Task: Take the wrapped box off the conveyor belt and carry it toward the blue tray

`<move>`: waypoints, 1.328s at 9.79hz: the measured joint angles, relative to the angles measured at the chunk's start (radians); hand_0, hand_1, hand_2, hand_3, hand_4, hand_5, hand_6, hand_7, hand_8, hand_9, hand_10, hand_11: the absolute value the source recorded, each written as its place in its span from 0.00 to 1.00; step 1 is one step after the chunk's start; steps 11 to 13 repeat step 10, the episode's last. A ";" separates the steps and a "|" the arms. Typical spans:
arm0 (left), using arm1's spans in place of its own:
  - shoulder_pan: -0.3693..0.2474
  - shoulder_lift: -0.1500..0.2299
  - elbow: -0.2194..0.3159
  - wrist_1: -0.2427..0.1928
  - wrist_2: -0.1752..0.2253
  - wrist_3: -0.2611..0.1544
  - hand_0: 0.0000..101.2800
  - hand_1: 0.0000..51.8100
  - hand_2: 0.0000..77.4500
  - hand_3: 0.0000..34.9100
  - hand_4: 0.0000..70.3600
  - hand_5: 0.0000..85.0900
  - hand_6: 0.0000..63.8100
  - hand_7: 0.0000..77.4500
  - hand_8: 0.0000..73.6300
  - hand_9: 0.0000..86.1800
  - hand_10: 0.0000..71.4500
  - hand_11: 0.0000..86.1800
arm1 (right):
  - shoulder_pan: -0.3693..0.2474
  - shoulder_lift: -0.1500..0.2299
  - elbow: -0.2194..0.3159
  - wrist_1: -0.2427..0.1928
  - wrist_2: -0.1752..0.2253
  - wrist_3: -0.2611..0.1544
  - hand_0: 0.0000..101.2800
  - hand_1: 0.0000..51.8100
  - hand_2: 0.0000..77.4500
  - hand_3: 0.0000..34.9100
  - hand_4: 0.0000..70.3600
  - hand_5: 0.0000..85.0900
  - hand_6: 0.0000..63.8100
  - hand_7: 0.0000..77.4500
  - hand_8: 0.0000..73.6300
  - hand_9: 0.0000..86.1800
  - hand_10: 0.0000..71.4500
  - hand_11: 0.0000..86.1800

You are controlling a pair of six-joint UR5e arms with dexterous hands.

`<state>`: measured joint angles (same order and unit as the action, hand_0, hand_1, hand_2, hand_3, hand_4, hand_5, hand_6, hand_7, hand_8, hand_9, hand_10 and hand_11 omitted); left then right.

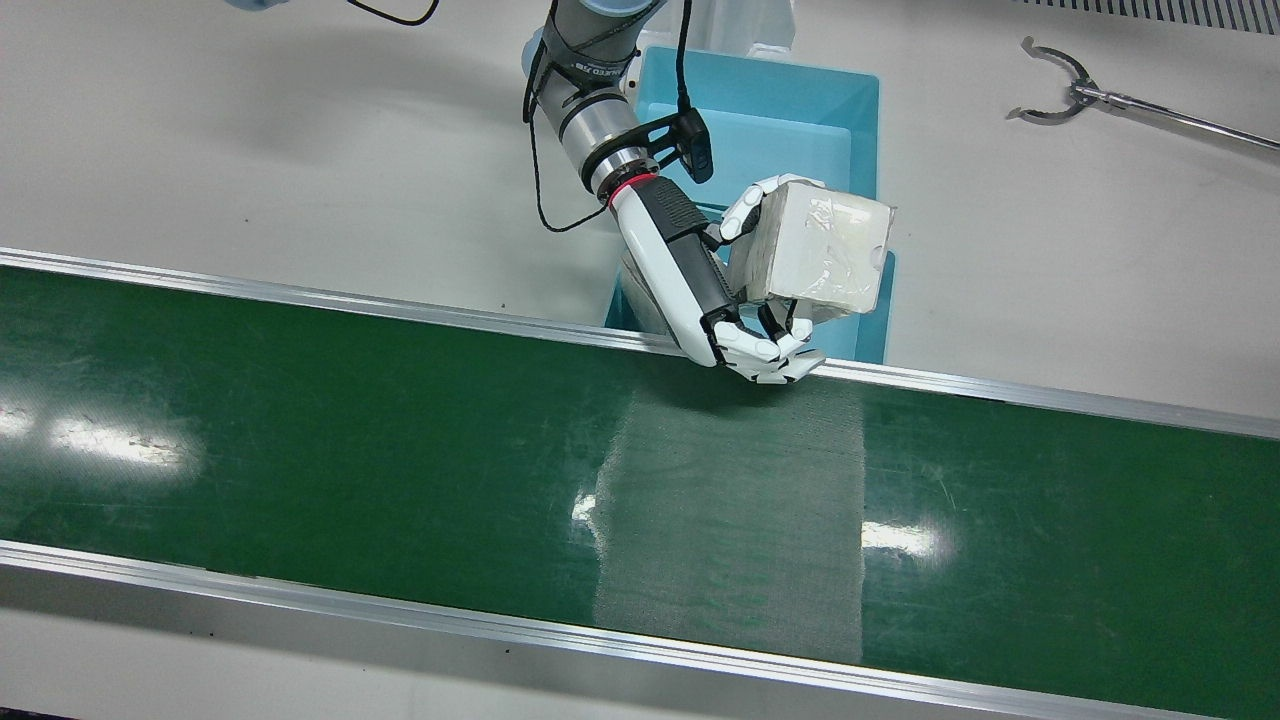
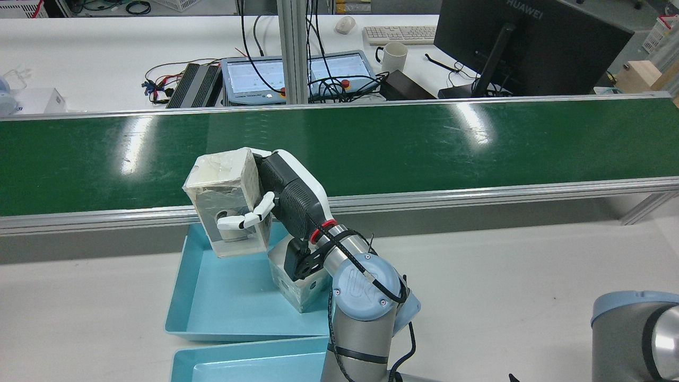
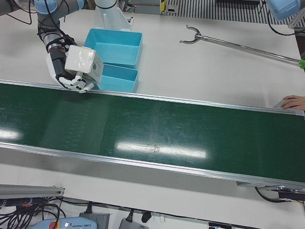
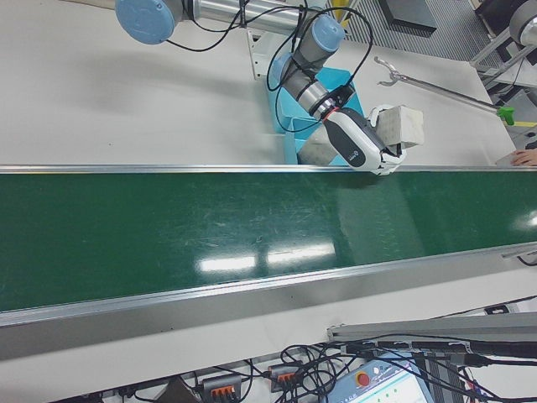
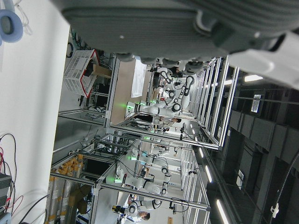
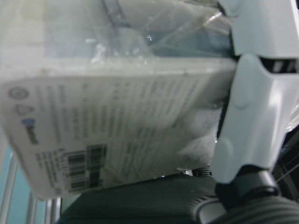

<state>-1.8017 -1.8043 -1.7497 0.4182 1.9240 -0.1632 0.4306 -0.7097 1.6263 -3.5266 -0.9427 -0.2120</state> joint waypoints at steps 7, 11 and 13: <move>0.000 0.000 0.000 0.000 0.000 0.000 0.00 0.00 0.01 0.00 0.00 0.01 0.01 0.01 0.01 0.01 0.01 0.01 | -0.008 -0.039 0.079 0.017 -0.064 0.004 0.46 0.37 0.31 0.22 0.12 0.03 0.03 0.95 0.00 0.02 0.00 0.01; 0.000 0.000 0.000 0.000 0.000 0.000 0.00 0.00 0.01 0.00 0.00 0.01 0.01 0.01 0.01 0.01 0.01 0.01 | 0.000 -0.127 0.173 0.015 -0.066 0.007 0.44 0.04 0.06 0.37 0.08 0.02 0.02 0.40 0.00 0.02 0.00 0.01; 0.000 0.000 0.000 0.000 0.000 0.000 0.00 0.00 0.01 0.00 0.00 0.01 0.01 0.01 0.01 0.01 0.01 0.01 | 0.000 -0.127 0.173 0.015 -0.066 0.007 0.44 0.04 0.06 0.37 0.08 0.02 0.02 0.40 0.00 0.02 0.00 0.01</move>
